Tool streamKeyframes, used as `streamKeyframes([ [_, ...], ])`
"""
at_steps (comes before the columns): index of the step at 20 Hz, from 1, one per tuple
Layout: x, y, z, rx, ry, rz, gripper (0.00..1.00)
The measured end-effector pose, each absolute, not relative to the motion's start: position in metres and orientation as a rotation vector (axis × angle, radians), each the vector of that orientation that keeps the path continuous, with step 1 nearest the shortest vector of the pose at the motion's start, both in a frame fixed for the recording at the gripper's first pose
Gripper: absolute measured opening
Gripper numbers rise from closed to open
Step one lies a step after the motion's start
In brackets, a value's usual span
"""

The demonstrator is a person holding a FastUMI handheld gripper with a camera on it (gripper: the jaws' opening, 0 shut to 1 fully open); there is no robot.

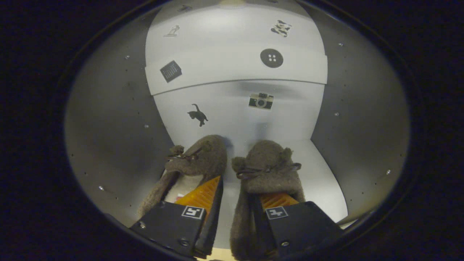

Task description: Open the shoe cabinet door, grab the shoes and put them into the shoe cabinet, then close the shoe cabinet door.

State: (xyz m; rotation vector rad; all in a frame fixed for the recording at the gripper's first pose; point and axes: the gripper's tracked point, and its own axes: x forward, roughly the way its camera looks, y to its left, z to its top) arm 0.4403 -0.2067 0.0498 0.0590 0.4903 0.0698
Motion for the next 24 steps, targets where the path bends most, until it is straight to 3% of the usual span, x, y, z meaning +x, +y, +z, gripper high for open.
streamKeyframes([
  [1,0.431,-0.208,0.054,0.059,0.476,0.068,0.51],
  [2,0.419,-0.209,0.061,0.056,0.450,0.068,0.63],
  [7,0.342,-0.209,0.101,-0.034,0.271,0.065,0.75],
  [11,0.260,-0.198,0.127,-0.005,0.176,0.113,0.97],
  [24,0.000,-0.268,0.107,0.003,0.068,0.101,1.00],
])
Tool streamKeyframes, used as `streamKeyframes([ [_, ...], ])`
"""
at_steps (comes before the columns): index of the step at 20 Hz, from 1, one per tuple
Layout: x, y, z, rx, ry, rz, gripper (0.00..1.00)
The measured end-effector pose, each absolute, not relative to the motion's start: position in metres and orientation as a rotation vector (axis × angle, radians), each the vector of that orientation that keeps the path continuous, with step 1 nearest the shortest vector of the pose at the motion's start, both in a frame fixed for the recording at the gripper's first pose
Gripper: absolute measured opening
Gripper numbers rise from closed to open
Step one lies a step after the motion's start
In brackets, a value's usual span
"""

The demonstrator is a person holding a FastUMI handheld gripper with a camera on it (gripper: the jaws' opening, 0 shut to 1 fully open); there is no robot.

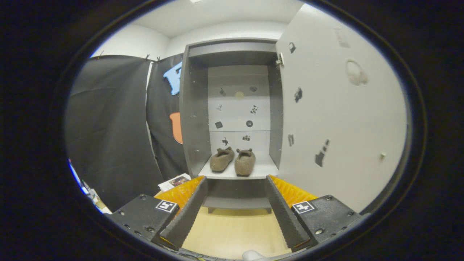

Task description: Open the shoe cabinet door, grab the shoes and put them into the shoe cabinet, then close the shoe cabinet door.

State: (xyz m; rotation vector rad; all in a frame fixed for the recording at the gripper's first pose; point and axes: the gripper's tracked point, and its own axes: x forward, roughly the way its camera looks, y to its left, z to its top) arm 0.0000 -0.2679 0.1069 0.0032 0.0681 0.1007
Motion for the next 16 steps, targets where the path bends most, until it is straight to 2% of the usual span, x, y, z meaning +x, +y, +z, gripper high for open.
streamKeyframes([
  [8,-0.092,-0.374,0.101,0.027,0.066,-0.009,1.00],
  [13,-0.110,-0.460,0.113,0.059,0.039,-0.102,1.00],
  [16,-0.098,-0.505,0.120,0.060,0.029,-0.129,1.00],
])
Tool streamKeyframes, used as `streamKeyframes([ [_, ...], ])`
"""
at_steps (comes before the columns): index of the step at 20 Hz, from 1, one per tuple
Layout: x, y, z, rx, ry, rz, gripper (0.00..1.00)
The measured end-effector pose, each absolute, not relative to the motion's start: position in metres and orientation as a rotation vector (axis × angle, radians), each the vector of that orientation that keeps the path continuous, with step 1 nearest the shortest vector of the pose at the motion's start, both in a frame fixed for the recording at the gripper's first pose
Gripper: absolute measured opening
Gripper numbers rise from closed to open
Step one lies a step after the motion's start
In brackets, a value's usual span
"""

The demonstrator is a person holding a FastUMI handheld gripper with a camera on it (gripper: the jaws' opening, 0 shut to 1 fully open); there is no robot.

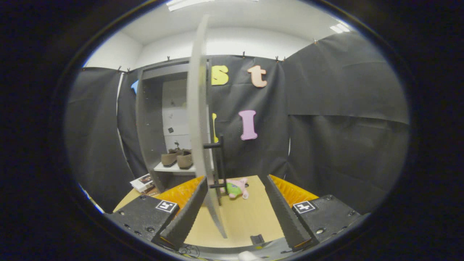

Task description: Open the shoe cabinet door, grab the shoes and put them into the shoe cabinet, then close the shoe cabinet door.

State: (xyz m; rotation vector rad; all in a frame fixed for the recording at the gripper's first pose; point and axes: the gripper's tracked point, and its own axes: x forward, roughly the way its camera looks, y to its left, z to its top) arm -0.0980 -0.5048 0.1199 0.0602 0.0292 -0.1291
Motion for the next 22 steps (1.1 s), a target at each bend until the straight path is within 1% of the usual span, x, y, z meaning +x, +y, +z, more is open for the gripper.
streamKeyframes([
  [3,-0.073,-0.534,0.123,0.068,0.048,-0.108,1.00],
  [7,-0.039,-0.532,0.122,0.054,0.053,-0.032,0.99],
  [9,-0.029,-0.530,0.124,0.038,0.048,-0.027,0.99],
  [12,-0.029,-0.512,0.128,0.021,0.049,0.030,0.98],
  [14,-0.029,-0.510,0.125,-0.002,0.048,0.027,0.94],
  [17,-0.030,-0.499,0.129,-0.004,0.044,0.045,0.95],
  [19,-0.032,-0.464,0.122,0.021,0.054,0.072,0.95],
  [22,-0.033,-0.436,0.121,0.033,0.062,0.068,0.94],
])
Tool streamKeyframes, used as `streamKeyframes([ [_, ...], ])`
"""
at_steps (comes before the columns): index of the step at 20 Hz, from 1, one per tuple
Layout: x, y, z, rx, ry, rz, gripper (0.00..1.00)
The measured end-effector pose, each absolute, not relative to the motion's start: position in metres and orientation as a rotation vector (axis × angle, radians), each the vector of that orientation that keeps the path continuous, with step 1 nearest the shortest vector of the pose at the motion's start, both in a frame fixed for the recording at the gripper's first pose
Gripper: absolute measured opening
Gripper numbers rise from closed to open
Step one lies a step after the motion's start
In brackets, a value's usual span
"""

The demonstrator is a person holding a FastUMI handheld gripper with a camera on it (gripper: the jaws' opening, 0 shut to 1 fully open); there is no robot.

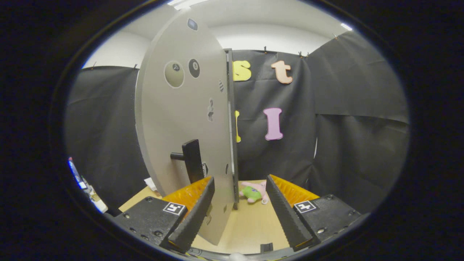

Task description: Open the shoe cabinet door, grab the shoes and put them into the shoe cabinet, then close the shoe cabinet door.

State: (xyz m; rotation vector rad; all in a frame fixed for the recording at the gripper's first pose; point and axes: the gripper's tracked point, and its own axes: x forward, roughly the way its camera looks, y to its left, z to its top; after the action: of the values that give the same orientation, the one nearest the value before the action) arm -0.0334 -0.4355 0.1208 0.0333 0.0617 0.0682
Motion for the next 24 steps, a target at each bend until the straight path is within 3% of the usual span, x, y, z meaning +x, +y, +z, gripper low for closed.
streamKeyframes([
  [17,0.037,-0.223,0.109,0.008,0.077,0.219,0.96],
  [24,0.033,-0.200,0.125,0.006,0.043,0.174,0.99],
])
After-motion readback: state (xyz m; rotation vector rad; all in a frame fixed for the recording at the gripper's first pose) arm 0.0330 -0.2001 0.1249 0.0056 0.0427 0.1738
